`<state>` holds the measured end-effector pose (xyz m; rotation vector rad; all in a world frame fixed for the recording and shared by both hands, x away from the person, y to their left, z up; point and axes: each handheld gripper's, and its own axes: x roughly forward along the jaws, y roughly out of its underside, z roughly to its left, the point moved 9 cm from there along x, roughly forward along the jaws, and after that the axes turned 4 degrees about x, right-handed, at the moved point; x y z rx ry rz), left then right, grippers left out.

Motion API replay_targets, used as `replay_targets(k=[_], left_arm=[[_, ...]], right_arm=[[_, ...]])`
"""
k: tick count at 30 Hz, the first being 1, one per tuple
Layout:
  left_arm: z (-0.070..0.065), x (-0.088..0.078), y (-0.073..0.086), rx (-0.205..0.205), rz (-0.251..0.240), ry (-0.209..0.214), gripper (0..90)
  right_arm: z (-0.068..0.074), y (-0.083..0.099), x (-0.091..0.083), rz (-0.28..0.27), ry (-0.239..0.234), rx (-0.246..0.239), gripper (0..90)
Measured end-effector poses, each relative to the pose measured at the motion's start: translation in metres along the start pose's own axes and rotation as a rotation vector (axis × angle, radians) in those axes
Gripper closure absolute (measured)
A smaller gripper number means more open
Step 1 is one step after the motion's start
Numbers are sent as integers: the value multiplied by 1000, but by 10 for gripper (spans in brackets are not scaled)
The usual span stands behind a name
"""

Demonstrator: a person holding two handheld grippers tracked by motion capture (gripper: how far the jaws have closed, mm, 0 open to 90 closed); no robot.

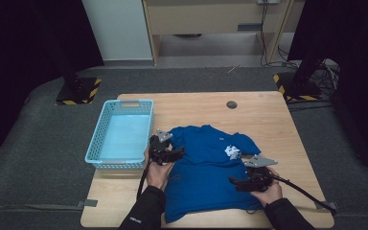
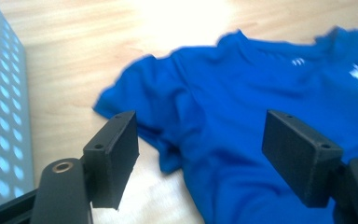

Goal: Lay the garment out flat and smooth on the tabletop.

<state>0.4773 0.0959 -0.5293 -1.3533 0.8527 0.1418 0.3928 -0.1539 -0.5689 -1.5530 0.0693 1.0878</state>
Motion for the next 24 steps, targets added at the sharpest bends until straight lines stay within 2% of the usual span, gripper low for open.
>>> replay_targets(k=[3,7,11,13,16,19,21,24], left_arm=[[6,7,-4,-9,15,-14,284],[11,17,-7,-18,8,-29,297],[16,29,1,-29,44,-42,321],[17,36,5,-21,63,-51,334],[19,44,7,-17,63,-64,359],[22,52,8,-38,61,-71,384],[25,57,12,-58,81,-71,399],[26,62,14,-59,98,-67,447]], right_arm=[[3,5,4,27,-5,-3,126],[4,9,8,52,-2,-8,129],[4,12,10,71,-2,-13,130],[4,13,11,80,1,-12,130],[4,15,13,91,3,-16,130],[4,17,14,100,4,-19,130],[4,17,14,104,5,-20,131],[4,18,15,108,6,-22,132]])
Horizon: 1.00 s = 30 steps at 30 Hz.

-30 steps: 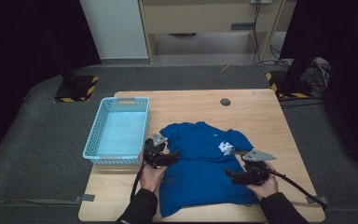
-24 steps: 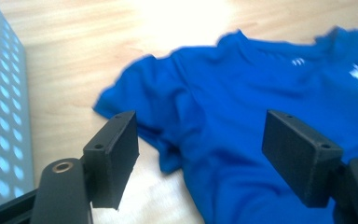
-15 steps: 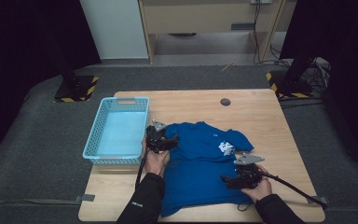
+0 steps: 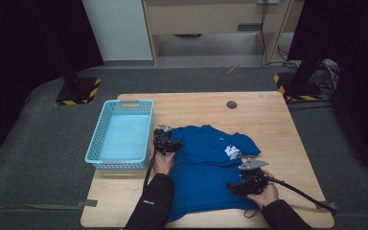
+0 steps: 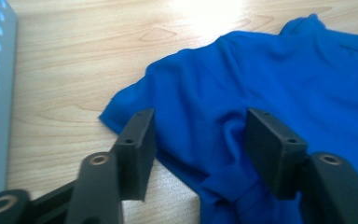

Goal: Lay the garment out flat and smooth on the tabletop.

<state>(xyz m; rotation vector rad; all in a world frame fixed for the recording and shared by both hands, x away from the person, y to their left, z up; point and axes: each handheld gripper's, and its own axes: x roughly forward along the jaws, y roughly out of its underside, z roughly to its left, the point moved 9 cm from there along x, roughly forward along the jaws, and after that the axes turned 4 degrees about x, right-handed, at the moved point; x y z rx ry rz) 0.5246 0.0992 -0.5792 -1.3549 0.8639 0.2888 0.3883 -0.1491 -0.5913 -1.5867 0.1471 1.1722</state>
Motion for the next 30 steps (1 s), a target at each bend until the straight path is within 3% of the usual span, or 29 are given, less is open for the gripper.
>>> replay_targets(k=[3,6,13,15,18,21,24,27,30], left_arm=[[-1,3,1,25,18,-11,533],[-2,7,6,-3,51,-15,609],[-3,6,6,10,53,-27,819],[-3,3,4,21,43,-23,834],[-6,-7,-7,21,-19,-3,837],[-22,-22,-21,59,-73,34,836],[-48,-30,-25,138,-93,76,834],[-78,-30,-19,199,-76,129,828],[-101,-26,-8,222,-43,193,808]], right_arm=[[0,0,0,2,1,-1,135],[0,0,0,3,1,0,136],[0,1,1,6,5,-9,139],[0,1,1,4,9,-12,139],[0,2,1,2,13,-18,138],[0,2,2,-3,18,-24,136],[1,3,2,-4,21,-28,133],[1,3,2,-6,23,-32,131],[1,3,2,-6,26,-36,129]])
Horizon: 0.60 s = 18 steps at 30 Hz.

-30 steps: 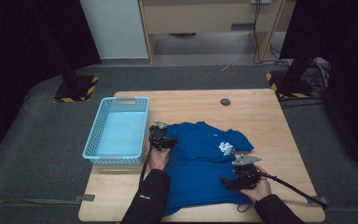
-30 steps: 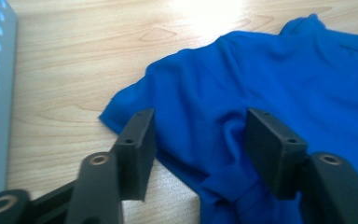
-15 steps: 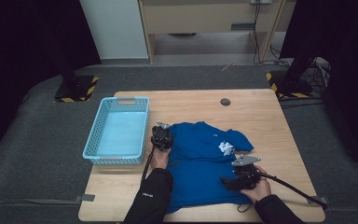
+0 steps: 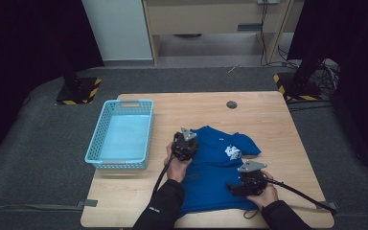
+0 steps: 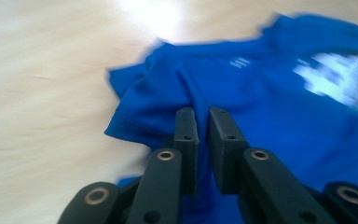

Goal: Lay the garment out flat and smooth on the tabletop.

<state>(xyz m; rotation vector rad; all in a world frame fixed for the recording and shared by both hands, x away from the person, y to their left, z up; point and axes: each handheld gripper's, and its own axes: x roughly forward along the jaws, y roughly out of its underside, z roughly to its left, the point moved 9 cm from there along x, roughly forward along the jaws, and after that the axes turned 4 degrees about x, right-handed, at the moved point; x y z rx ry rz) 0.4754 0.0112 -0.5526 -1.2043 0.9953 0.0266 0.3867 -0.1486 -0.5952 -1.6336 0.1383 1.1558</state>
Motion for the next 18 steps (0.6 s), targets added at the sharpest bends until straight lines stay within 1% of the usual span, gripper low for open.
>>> replay_targets(k=[1,3,4,6,7,8,11,12,14,15,16,17,18], left_arm=[[-8,3,2,6,10,30,794],[-16,5,2,14,4,74,752],[-17,4,1,12,-6,89,714],[-14,1,-3,-13,-29,109,626],[-10,-2,-6,-32,-50,108,598],[-7,-3,-8,-39,-59,104,561],[7,-6,-12,-57,-89,80,498],[9,-6,-12,-60,-92,79,494],[16,-1,-14,-68,-75,77,455],[18,1,-15,-70,-72,77,452],[20,4,-15,-72,-67,78,440],[21,7,-16,-76,-75,82,438],[22,10,-16,-77,-67,83,439]], right_arm=[[0,0,0,0,0,0,128],[0,0,0,1,-1,-1,126],[0,0,0,1,-1,-2,126],[0,0,0,1,-2,-3,125],[0,0,0,1,-2,-4,125],[0,0,0,1,-3,-3,124],[0,0,0,1,-3,-3,124],[0,0,0,1,-3,-3,124],[0,0,0,1,-3,-3,123],[0,0,0,1,-4,-4,123],[0,0,0,1,-4,-4,123],[0,0,0,1,-4,-4,123],[0,0,0,3,-4,-4,123]])
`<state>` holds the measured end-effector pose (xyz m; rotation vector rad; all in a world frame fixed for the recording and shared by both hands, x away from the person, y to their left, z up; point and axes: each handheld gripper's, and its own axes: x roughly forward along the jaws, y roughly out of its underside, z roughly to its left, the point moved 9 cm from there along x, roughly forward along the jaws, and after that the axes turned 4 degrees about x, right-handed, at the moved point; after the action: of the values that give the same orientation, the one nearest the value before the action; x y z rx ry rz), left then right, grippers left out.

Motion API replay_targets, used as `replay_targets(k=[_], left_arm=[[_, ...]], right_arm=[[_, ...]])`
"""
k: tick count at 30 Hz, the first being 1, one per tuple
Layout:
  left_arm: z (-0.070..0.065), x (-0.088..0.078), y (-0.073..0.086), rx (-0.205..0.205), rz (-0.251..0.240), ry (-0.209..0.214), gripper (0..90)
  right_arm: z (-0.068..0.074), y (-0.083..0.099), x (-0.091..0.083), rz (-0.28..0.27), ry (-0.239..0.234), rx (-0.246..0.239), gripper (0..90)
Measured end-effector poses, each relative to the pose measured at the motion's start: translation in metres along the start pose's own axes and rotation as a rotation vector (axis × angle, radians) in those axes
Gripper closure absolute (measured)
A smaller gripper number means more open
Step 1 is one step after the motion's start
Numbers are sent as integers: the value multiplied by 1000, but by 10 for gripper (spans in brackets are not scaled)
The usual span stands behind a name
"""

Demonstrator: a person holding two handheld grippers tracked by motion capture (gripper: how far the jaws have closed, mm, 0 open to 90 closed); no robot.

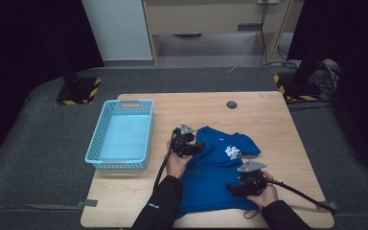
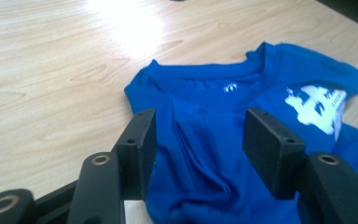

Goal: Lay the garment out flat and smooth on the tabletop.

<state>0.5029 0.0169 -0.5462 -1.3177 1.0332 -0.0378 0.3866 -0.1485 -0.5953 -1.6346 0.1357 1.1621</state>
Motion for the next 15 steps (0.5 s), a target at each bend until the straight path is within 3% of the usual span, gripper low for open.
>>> replay_targets(k=[3,9,15], left_arm=[[3,11,3,6,41,-10,436],[-4,27,6,40,63,15,464],[-6,35,13,21,109,18,567]], right_arm=[[0,0,0,1,-1,0,123],[0,0,0,3,-4,-4,123],[0,0,0,4,-5,-4,123]])
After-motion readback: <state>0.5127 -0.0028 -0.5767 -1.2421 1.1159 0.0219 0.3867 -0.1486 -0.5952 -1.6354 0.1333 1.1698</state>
